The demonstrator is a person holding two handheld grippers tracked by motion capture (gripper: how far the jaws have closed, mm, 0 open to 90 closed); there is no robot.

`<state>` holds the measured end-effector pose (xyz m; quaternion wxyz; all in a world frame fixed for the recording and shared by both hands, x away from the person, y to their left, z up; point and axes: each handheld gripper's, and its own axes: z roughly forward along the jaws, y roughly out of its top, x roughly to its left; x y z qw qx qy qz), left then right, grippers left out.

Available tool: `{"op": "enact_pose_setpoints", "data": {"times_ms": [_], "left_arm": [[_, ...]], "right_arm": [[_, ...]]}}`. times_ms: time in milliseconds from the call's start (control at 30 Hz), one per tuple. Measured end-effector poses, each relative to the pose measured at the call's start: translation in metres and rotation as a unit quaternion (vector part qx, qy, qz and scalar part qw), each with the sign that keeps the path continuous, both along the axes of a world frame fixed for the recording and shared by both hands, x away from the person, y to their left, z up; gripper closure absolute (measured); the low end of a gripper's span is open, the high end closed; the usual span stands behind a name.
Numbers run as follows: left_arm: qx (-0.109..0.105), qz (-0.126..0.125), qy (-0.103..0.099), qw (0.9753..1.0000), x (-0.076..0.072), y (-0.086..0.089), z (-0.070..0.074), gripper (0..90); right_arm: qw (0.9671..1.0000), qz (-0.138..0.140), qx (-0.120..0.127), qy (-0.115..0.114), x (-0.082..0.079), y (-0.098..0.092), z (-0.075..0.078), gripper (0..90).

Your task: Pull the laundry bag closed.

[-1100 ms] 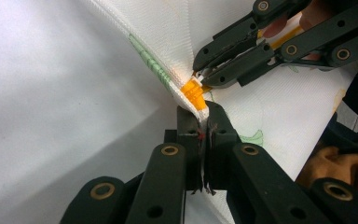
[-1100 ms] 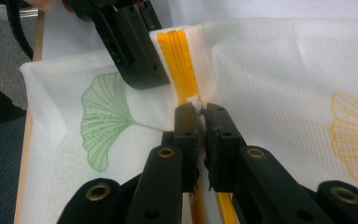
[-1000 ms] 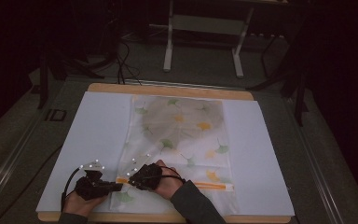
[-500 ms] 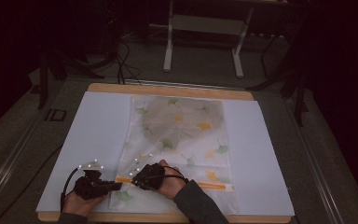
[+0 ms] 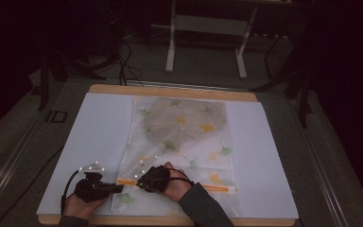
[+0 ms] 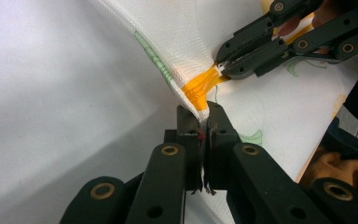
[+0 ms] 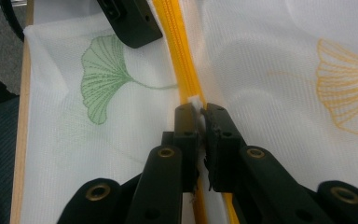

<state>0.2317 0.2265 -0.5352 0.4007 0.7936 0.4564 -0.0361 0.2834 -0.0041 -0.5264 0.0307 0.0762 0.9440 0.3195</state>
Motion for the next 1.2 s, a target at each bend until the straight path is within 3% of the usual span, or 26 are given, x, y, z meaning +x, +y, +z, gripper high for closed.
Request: {"op": "enact_pose_setpoints", "data": {"times_ms": [1200], "left_arm": [[-0.001,0.001,0.000,1.0000,0.000,0.000,0.000,87.0]], "right_arm": [[0.9995,-0.002,-0.028,-0.011,-0.001,-0.016,0.004,84.5]]}}
